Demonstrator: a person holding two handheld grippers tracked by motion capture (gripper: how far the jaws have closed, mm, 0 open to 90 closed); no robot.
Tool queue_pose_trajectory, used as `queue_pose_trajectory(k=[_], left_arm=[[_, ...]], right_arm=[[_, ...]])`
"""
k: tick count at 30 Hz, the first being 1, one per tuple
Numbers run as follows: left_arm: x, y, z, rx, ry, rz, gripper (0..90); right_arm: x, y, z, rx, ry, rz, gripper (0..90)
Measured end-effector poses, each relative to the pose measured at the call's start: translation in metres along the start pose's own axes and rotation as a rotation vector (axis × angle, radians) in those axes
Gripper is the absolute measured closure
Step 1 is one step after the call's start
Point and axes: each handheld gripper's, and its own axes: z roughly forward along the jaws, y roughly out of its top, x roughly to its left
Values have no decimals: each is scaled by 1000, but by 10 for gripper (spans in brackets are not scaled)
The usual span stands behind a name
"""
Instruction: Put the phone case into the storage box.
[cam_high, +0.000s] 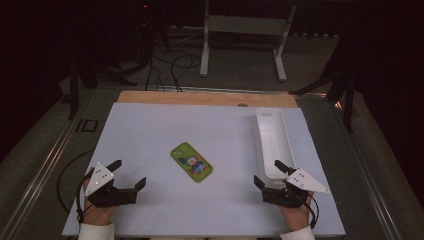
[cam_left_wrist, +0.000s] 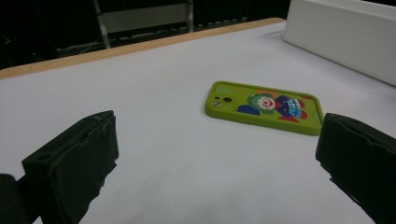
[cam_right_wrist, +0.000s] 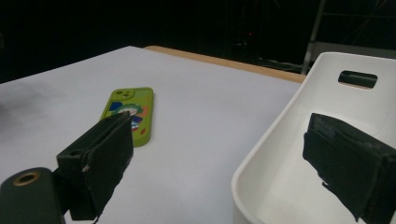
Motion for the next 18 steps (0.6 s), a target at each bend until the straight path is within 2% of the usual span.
queue_pose_trajectory(k=[11, 18], left_arm=[[0, 0, 0, -2, 2, 1, 0], [-2, 5, 4, -2, -18, -16, 0]], right_arm=[[1, -1, 0, 0, 2, -3, 85], [1, -2, 0, 3, 1, 4, 85]])
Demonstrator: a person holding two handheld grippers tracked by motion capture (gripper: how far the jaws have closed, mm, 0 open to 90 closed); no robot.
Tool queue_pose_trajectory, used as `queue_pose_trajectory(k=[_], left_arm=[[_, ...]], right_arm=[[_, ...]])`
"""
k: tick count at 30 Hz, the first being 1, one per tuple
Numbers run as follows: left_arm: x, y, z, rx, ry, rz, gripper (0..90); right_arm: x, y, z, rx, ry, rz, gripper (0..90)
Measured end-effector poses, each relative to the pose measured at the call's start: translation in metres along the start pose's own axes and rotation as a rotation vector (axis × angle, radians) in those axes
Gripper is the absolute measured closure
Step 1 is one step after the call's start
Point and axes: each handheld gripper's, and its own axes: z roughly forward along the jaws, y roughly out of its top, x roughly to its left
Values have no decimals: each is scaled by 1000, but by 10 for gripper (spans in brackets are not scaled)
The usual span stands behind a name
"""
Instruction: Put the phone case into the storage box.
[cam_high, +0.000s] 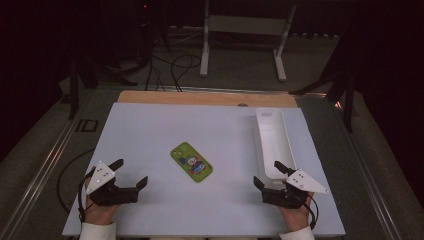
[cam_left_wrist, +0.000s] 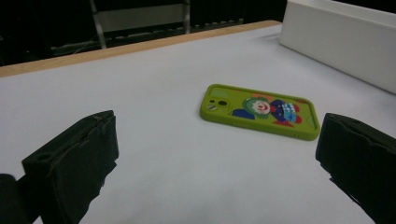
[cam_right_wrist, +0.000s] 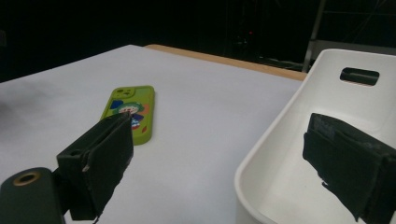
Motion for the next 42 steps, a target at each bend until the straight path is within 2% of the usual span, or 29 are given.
queue_pose_trajectory(k=[5, 9, 13, 24, 42], left_arm=[[-6, 6, 5, 11, -19, 8, 0], [-9, 13, 6, 22, -23, 33, 0], [-10, 21, 9, 19, -27, 42, 0], [-12, 34, 20, 27, -36, 37, 0], [-15, 46, 42, 58, -47, 59, 0]], right_arm=[[0, 0, -2, -3, -5, 6, 85], [-1, 0, -1, -4, -6, 8, 85], [0, 0, -1, -4, -6, 9, 85], [0, 0, -1, -6, -7, 11, 85], [1, 0, -1, -3, -15, 9, 85]])
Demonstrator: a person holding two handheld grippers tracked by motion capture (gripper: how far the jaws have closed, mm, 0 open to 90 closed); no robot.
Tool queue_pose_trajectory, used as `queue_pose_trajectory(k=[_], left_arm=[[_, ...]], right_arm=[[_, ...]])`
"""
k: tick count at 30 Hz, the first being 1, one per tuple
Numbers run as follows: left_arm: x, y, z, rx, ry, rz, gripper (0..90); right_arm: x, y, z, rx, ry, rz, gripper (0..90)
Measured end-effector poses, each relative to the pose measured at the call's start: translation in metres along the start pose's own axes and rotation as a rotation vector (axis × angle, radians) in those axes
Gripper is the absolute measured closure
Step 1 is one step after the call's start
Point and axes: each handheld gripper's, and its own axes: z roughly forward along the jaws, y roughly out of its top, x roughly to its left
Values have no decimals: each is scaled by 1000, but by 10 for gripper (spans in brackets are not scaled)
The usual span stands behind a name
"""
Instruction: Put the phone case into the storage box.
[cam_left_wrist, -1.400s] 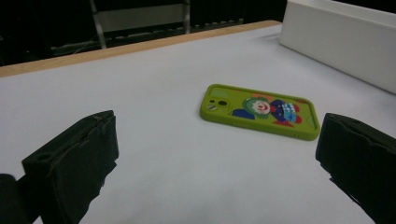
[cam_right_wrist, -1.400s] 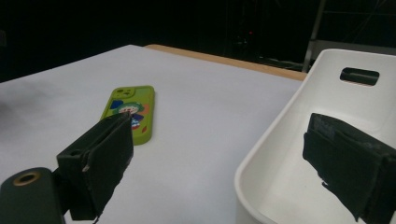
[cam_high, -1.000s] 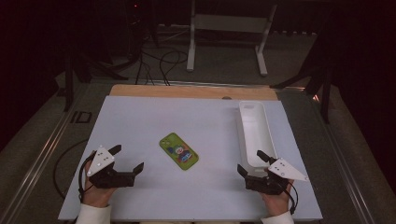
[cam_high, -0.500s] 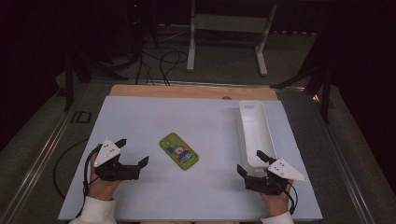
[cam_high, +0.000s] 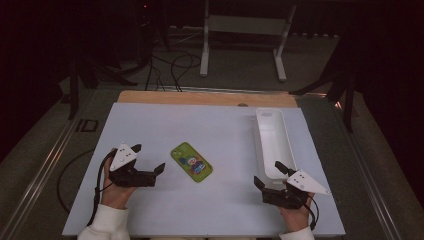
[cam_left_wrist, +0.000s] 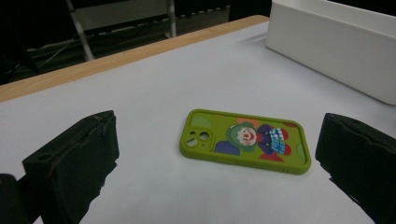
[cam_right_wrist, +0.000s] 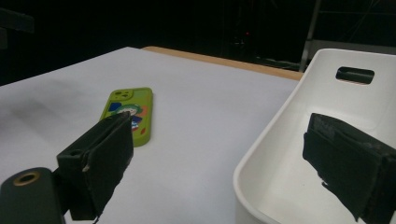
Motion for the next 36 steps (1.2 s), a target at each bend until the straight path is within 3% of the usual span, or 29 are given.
queue_pose_trajectory(k=[36], left_arm=[[-10, 22, 43, 12, -43, 29, 0]], right_arm=[[0, 0, 0, -2, -8, -8, 86]])
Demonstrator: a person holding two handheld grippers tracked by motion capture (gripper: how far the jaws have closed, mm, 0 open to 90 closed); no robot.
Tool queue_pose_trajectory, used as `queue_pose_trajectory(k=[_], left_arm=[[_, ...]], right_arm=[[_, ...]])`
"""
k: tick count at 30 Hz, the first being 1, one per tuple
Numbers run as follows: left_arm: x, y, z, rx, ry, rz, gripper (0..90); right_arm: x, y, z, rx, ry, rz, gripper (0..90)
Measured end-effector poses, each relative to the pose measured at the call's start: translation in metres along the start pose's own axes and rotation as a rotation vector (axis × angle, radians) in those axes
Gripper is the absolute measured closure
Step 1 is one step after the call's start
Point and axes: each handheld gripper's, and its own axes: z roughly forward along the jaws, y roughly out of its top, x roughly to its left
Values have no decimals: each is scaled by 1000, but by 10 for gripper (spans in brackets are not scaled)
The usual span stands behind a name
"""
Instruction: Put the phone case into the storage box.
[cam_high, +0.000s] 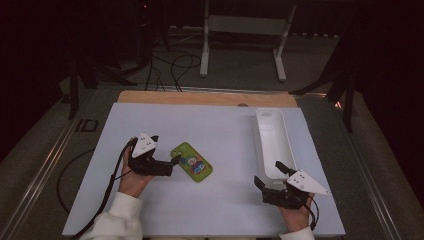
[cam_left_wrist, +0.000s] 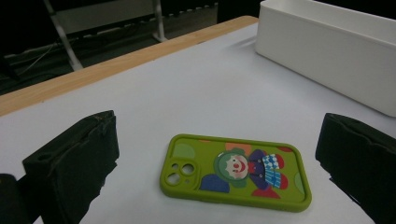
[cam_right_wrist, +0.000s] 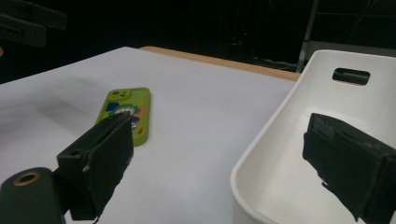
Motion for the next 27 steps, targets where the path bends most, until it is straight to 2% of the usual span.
queue_pose_trajectory(k=[12, 18, 27], left_arm=[[-6, 6, 13, 11, -17, 14, 0], [-14, 13, 22, 17, -39, 41, 0], [-19, 12, 38, 60, -54, 30, 10]], right_arm=[[0, 0, 0, -5, -4, 6, 86], [-1, 0, -1, -6, -4, 6, 86], [-1, 1, -2, -6, -8, 7, 86]])
